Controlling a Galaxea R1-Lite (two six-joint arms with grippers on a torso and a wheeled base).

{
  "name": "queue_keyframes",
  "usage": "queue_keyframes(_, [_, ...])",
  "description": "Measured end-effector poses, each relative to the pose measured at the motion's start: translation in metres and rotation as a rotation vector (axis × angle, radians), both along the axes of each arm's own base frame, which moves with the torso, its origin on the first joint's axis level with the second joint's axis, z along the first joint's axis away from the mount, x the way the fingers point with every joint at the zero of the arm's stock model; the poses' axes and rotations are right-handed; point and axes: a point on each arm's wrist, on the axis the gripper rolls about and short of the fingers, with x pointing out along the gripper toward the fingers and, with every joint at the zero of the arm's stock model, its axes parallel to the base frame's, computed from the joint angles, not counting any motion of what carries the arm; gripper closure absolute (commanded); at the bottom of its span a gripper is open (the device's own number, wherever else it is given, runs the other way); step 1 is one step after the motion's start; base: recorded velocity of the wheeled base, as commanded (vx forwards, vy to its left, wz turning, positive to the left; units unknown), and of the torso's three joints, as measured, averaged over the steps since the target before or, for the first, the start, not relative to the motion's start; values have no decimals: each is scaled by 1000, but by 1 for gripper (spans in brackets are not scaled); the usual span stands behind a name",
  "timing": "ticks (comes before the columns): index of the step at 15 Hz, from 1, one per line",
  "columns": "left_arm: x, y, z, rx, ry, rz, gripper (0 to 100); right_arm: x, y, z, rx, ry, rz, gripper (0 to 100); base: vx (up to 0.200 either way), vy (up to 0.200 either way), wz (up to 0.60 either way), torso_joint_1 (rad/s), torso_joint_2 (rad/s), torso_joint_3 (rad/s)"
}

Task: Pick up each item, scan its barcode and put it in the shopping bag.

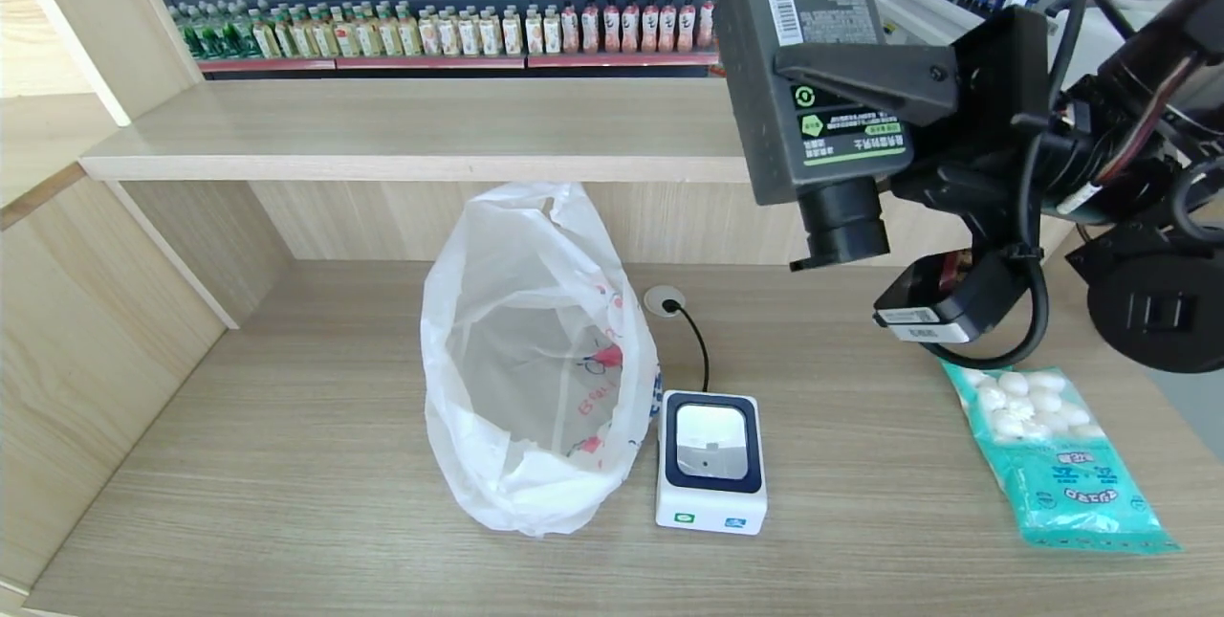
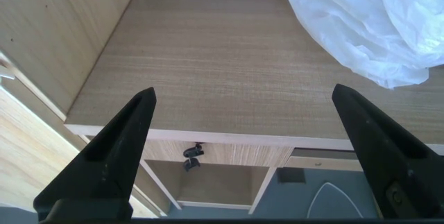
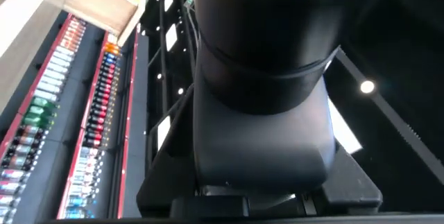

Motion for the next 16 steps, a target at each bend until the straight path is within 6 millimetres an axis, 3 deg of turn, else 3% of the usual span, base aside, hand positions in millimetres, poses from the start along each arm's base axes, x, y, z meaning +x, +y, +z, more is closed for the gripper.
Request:
queue_keyframes(6, [0,0,0,0,0,0,0,-36,11,-26,-40,-88,76,100,0,0,0,0,0,0])
queue_keyframes(16, [0,0,0,0,0,0,0,-68,20,-47,-72,-57,162,100,0,0,0,0,0,0])
